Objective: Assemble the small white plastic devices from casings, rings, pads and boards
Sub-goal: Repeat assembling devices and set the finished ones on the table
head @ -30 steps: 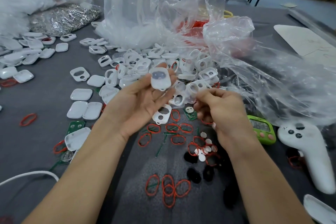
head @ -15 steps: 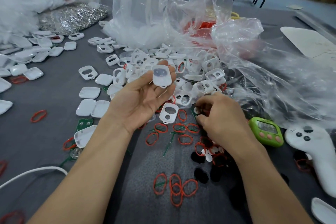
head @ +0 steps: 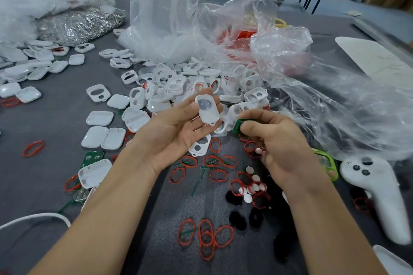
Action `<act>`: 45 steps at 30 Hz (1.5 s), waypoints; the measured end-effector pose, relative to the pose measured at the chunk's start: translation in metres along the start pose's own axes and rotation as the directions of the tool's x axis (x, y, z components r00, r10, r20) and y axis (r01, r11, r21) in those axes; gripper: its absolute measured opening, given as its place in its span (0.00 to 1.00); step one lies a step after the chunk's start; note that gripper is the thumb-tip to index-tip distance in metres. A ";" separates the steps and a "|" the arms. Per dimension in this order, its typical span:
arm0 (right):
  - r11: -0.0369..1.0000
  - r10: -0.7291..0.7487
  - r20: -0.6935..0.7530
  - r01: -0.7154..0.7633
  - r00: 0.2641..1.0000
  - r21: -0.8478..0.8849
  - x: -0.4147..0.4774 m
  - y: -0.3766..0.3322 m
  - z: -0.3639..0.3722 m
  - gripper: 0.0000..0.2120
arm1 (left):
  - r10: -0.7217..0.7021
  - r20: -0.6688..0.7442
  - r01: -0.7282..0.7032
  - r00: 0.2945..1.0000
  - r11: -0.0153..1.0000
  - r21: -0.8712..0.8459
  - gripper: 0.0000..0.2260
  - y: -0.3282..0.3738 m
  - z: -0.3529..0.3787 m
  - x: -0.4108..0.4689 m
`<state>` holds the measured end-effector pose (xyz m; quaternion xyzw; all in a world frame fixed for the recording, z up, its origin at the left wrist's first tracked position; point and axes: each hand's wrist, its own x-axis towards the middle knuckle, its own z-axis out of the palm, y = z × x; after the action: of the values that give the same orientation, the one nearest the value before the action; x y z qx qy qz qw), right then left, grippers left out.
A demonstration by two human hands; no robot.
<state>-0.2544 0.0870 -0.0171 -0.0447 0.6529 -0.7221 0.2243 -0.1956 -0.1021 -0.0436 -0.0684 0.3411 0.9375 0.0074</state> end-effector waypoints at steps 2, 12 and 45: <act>0.999 -0.041 -0.011 0.042 0.999 0.031 -0.003 -0.001 0.001 0.18 | 0.004 0.017 -0.004 1.000 1.000 0.004 0.13 -0.001 0.001 0.000; 0.967 -0.251 -0.191 0.254 0.949 -0.012 -0.005 -0.012 -0.006 0.14 | -0.038 0.131 0.038 0.991 0.999 -0.001 0.17 -0.003 0.000 -0.001; 0.718 -0.531 -0.042 0.423 0.846 -0.553 -0.017 0.005 0.011 0.09 | -0.216 0.102 0.191 0.971 0.960 0.206 0.18 -0.017 0.003 -0.002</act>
<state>-0.2344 0.0834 -0.0163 -0.1994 0.8088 -0.5503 -0.0571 -0.1924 -0.0871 -0.0520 -0.0439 0.4213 0.8962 0.1317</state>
